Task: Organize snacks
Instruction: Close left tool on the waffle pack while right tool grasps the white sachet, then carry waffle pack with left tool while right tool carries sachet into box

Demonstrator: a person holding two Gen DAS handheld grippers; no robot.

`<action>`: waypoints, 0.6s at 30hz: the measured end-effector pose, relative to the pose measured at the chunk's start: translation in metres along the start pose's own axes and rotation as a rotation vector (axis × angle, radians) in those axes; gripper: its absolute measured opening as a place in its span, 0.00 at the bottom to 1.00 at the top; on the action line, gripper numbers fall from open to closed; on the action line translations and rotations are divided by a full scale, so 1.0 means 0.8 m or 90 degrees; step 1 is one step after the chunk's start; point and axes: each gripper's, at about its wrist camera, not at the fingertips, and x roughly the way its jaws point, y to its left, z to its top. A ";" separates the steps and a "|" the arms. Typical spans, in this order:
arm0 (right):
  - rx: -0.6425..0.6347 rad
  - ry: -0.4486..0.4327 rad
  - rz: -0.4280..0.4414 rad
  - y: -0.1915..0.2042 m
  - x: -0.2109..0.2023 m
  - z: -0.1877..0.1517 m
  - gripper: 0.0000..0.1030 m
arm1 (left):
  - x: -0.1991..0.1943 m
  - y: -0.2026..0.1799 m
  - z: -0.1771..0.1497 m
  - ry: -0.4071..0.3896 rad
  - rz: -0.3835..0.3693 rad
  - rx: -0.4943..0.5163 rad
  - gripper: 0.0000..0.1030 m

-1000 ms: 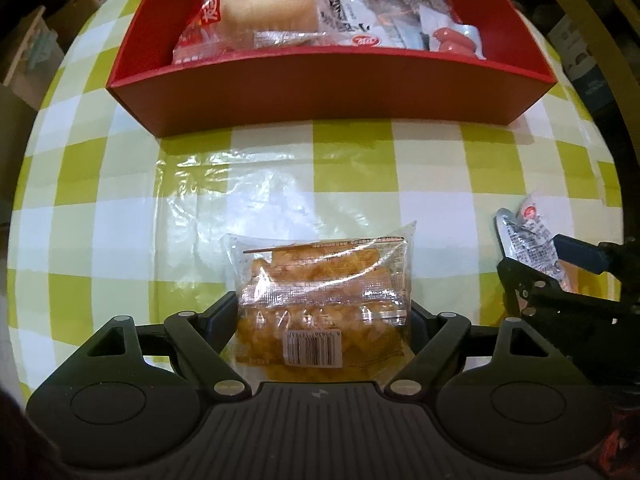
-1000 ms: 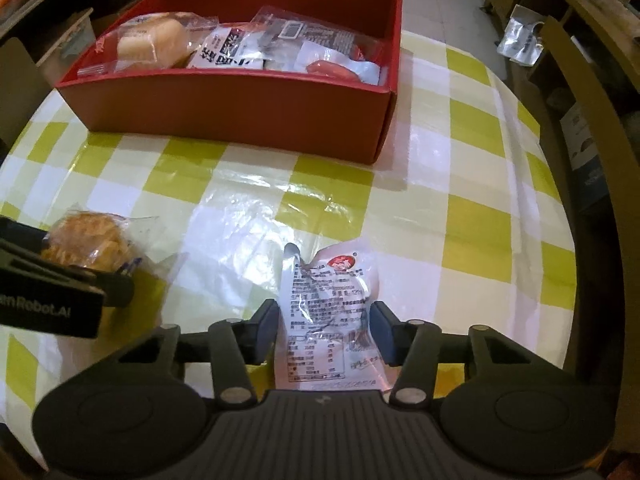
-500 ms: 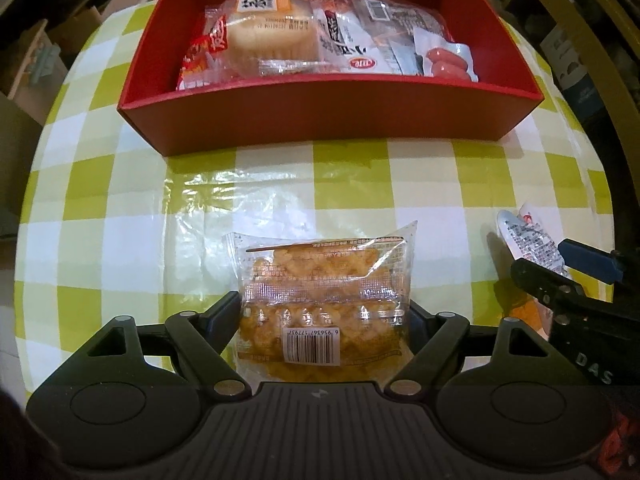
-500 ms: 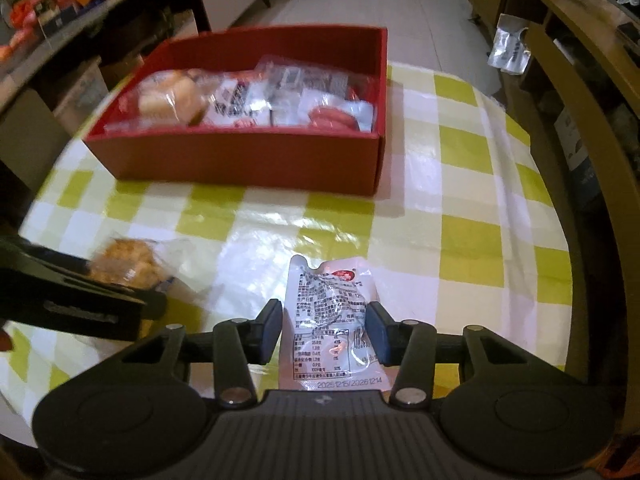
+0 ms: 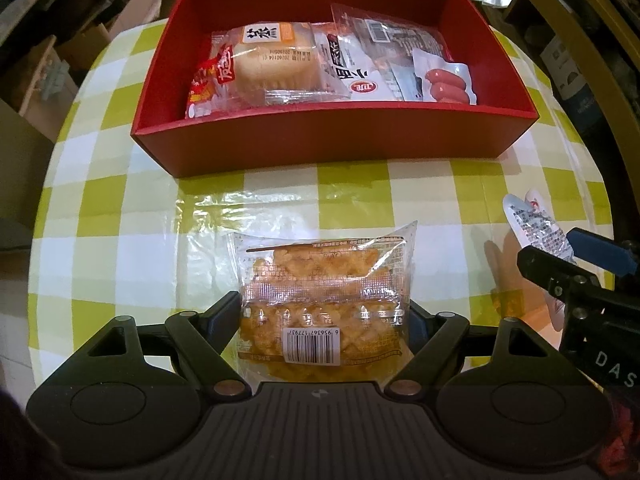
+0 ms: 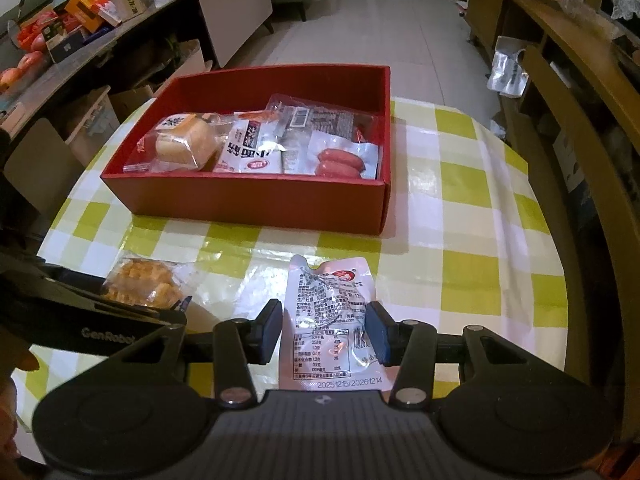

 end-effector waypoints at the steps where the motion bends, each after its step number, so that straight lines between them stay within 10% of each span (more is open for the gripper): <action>1: -0.002 -0.002 -0.002 0.000 0.000 0.000 0.50 | 0.000 0.000 0.000 -0.001 0.000 0.000 0.82; 18: -0.007 -0.028 -0.009 0.001 -0.008 0.014 0.50 | -0.014 -0.003 0.004 -0.027 0.010 0.002 0.82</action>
